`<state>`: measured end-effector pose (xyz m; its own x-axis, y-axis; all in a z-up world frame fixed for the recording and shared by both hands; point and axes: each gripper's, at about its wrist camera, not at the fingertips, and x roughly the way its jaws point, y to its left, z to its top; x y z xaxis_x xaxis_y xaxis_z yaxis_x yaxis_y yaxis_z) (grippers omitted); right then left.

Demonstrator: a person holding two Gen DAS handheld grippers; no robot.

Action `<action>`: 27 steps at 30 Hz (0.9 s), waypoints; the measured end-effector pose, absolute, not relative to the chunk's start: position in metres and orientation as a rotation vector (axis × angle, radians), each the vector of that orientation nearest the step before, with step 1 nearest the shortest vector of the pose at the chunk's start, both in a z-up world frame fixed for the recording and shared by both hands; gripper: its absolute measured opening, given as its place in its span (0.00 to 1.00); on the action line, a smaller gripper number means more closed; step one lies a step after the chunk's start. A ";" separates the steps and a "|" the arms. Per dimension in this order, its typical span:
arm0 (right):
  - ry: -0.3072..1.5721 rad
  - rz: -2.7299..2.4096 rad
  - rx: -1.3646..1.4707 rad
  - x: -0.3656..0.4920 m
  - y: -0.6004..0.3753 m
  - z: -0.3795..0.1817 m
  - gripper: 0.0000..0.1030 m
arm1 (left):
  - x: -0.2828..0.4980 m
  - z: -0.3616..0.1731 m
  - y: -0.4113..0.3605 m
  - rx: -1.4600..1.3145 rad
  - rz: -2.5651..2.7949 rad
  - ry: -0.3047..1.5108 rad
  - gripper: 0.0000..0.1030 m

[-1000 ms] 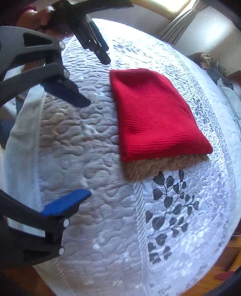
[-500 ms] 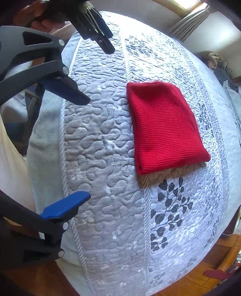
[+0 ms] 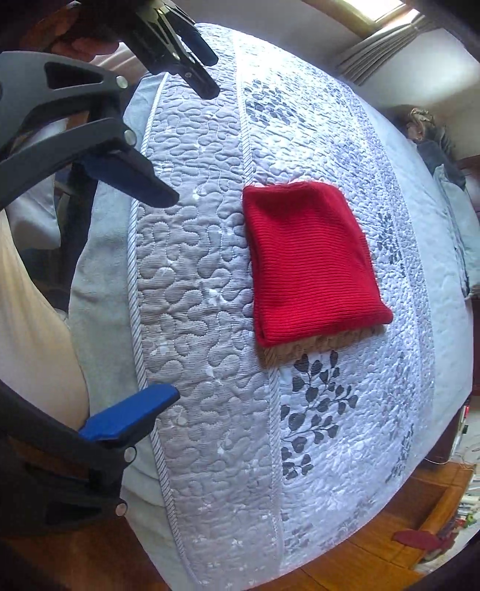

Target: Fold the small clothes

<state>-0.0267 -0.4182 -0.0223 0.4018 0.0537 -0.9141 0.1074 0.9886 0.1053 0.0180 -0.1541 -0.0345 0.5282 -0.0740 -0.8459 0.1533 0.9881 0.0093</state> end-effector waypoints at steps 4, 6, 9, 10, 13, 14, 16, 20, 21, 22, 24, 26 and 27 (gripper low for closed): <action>1.143 -0.042 0.158 -0.029 -0.422 -0.014 0.94 | 0.016 -0.030 -0.154 0.090 -0.135 0.993 0.82; 1.140 -0.041 0.158 -0.029 -0.423 -0.013 0.94 | 0.015 -0.029 -0.154 0.093 -0.136 0.994 0.82; 1.139 -0.038 0.155 -0.028 -0.422 -0.012 0.94 | 0.015 -0.028 -0.154 0.095 -0.135 0.994 0.82; 1.140 -0.038 0.154 -0.028 -0.421 -0.012 0.94 | 0.015 -0.028 -0.155 0.097 -0.134 0.994 0.82; 1.145 -0.029 0.158 -0.027 -0.420 -0.015 0.94 | 0.015 -0.027 -0.156 0.104 -0.135 0.992 0.82; 1.146 -0.026 0.159 -0.027 -0.419 -0.015 0.94 | 0.015 -0.027 -0.156 0.106 -0.133 0.993 0.82; 1.147 -0.021 0.158 -0.026 -0.418 -0.016 0.94 | 0.015 -0.027 -0.156 0.107 -0.129 0.992 0.82; 1.153 -0.017 0.163 -0.025 -0.417 -0.019 0.94 | 0.016 -0.028 -0.157 0.110 -0.123 0.994 0.82; 1.154 -0.018 0.164 -0.026 -0.417 -0.019 0.94 | 0.016 -0.028 -0.157 0.111 -0.122 0.993 0.82; 1.154 -0.018 0.163 -0.025 -0.416 -0.020 0.94 | 0.016 -0.028 -0.157 0.112 -0.122 0.993 0.82; 1.155 -0.016 0.164 -0.025 -0.416 -0.021 0.94 | 0.017 -0.028 -0.157 0.116 -0.122 0.993 0.82; 1.154 -0.013 0.166 -0.025 -0.416 -0.021 0.94 | 0.017 -0.028 -0.158 0.116 -0.122 0.994 0.82; 1.154 -0.012 0.166 -0.025 -0.416 -0.021 0.94 | 0.017 -0.028 -0.158 0.116 -0.123 0.994 0.82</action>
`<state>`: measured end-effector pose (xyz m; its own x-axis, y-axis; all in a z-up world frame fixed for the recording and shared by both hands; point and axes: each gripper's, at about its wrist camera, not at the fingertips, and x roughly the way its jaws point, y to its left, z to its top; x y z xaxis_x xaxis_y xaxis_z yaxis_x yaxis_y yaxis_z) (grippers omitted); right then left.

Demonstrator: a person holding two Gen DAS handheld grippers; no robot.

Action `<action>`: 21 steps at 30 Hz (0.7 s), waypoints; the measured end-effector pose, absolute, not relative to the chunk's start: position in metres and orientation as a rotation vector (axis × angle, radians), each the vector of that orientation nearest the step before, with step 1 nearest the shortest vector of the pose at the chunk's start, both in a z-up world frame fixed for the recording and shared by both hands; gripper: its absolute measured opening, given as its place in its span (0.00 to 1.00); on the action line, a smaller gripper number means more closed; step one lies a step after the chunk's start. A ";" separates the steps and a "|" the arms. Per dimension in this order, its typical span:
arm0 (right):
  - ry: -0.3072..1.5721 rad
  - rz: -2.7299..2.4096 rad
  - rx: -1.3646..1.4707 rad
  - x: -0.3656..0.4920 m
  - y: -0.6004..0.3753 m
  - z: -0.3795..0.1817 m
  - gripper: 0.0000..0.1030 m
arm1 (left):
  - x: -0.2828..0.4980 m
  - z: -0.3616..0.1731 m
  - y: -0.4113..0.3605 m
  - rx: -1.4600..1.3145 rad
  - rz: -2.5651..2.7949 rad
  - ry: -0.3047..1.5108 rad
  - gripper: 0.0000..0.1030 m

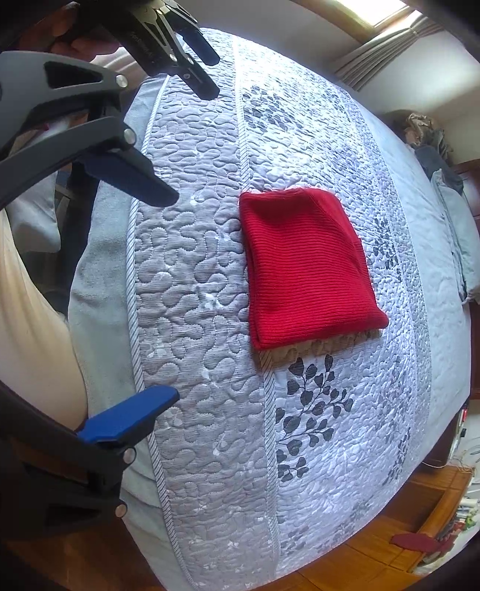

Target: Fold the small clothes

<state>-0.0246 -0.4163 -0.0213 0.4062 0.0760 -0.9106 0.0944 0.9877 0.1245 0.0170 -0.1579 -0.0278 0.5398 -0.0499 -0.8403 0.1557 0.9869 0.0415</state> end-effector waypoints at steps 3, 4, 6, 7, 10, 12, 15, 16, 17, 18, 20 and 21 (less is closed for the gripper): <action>1.155 -0.011 0.166 -0.025 -0.416 -0.022 0.94 | 0.017 -0.029 -0.159 0.121 -0.122 0.994 0.82; 1.155 -0.010 0.166 -0.025 -0.415 -0.022 0.94 | 0.018 -0.029 -0.159 0.121 -0.122 0.996 0.82; 1.157 -0.010 0.166 -0.024 -0.415 -0.023 0.94 | 0.018 -0.031 -0.159 0.122 -0.121 1.001 0.82; 1.158 -0.010 0.167 -0.024 -0.416 -0.023 0.94 | 0.018 -0.032 -0.159 0.122 -0.121 1.002 0.82; 1.158 -0.008 0.168 -0.023 -0.416 -0.023 0.94 | 0.019 -0.032 -0.159 0.124 -0.120 1.003 0.82; 1.158 -0.008 0.168 -0.023 -0.416 -0.023 0.94 | 0.019 -0.032 -0.159 0.124 -0.120 1.002 0.82; 1.159 -0.006 0.167 -0.022 -0.416 -0.024 0.94 | 0.018 -0.033 -0.159 0.123 -0.121 1.002 0.82; 1.159 -0.005 0.167 -0.022 -0.416 -0.024 0.94 | 0.018 -0.033 -0.159 0.125 -0.119 0.998 0.82; 1.160 -0.004 0.167 -0.022 -0.415 -0.024 0.94 | 0.018 -0.032 -0.159 0.128 -0.119 0.995 0.82; 1.162 -0.004 0.168 -0.021 -0.415 -0.025 0.94 | 0.018 -0.032 -0.159 0.131 -0.122 0.993 0.82; 1.165 -0.005 0.169 -0.021 -0.415 -0.025 0.94 | 0.018 -0.032 -0.159 0.133 -0.124 0.994 0.83; 1.166 -0.004 0.169 -0.021 -0.415 -0.026 0.94 | 0.018 -0.032 -0.159 0.132 -0.125 0.994 0.84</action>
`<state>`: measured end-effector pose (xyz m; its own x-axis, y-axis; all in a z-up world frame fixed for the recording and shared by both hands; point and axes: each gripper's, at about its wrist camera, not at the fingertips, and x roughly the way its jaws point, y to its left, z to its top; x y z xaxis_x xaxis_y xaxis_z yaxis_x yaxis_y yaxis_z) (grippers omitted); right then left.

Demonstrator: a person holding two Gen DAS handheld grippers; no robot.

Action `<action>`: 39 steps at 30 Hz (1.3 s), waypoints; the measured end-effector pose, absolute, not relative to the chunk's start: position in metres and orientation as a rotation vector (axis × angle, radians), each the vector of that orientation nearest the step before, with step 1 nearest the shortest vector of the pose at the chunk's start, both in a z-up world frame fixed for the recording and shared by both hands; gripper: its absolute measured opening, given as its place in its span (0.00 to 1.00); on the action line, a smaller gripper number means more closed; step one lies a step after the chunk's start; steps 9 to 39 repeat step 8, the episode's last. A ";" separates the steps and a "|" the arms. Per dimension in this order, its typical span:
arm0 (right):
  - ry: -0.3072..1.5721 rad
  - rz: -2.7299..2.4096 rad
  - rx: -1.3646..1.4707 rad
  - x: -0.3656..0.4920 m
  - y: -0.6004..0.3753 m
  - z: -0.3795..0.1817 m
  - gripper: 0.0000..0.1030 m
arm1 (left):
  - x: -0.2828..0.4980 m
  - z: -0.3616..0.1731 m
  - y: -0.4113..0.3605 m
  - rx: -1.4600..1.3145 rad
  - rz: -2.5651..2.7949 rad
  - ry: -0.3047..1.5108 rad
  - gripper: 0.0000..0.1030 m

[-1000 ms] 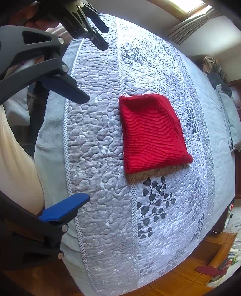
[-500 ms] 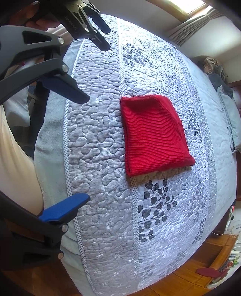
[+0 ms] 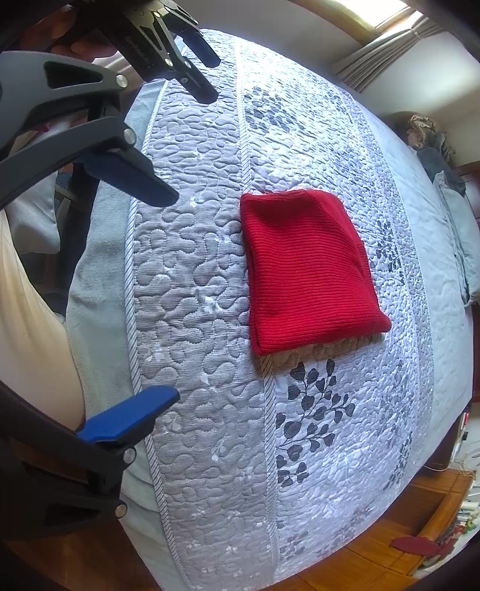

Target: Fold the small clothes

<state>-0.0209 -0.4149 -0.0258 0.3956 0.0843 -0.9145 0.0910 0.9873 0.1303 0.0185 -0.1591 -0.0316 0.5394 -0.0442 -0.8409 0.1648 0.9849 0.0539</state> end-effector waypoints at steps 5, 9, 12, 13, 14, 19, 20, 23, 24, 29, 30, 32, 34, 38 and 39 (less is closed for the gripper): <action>1.168 -0.010 0.177 -0.021 -0.417 -0.027 0.94 | 0.016 -0.027 -0.161 0.144 -0.128 0.970 0.84; 1.167 -0.015 0.186 -0.022 -0.420 -0.029 0.94 | 0.014 -0.021 -0.162 0.147 -0.133 0.945 0.84; 1.167 -0.015 0.186 -0.022 -0.420 -0.029 0.94 | 0.014 -0.021 -0.162 0.147 -0.133 0.945 0.84; 1.167 -0.015 0.186 -0.022 -0.420 -0.029 0.94 | 0.014 -0.021 -0.162 0.147 -0.133 0.945 0.84; 1.167 -0.015 0.186 -0.022 -0.420 -0.029 0.94 | 0.014 -0.021 -0.162 0.147 -0.133 0.945 0.84; 1.167 -0.015 0.186 -0.022 -0.420 -0.029 0.94 | 0.014 -0.021 -0.162 0.147 -0.133 0.945 0.84; 1.167 -0.015 0.186 -0.022 -0.420 -0.029 0.94 | 0.014 -0.021 -0.162 0.147 -0.133 0.945 0.84; 1.167 -0.015 0.186 -0.022 -0.420 -0.029 0.94 | 0.014 -0.021 -0.162 0.147 -0.133 0.945 0.84; 1.167 -0.015 0.186 -0.022 -0.420 -0.029 0.94 | 0.014 -0.021 -0.162 0.147 -0.133 0.945 0.84; 1.167 -0.015 0.186 -0.022 -0.420 -0.029 0.94 | 0.014 -0.021 -0.162 0.147 -0.133 0.945 0.84; 1.167 -0.015 0.186 -0.022 -0.420 -0.029 0.94 | 0.014 -0.021 -0.162 0.147 -0.133 0.945 0.84; 1.167 -0.015 0.186 -0.022 -0.420 -0.029 0.94 | 0.014 -0.021 -0.162 0.147 -0.133 0.945 0.84; 1.167 -0.015 0.186 -0.022 -0.420 -0.029 0.94 | 0.014 -0.021 -0.162 0.147 -0.133 0.945 0.84; 1.167 -0.015 0.186 -0.022 -0.420 -0.029 0.94 | 0.014 -0.021 -0.162 0.147 -0.133 0.945 0.84; 1.167 -0.015 0.186 -0.022 -0.420 -0.029 0.94 | 0.014 -0.021 -0.162 0.147 -0.133 0.945 0.84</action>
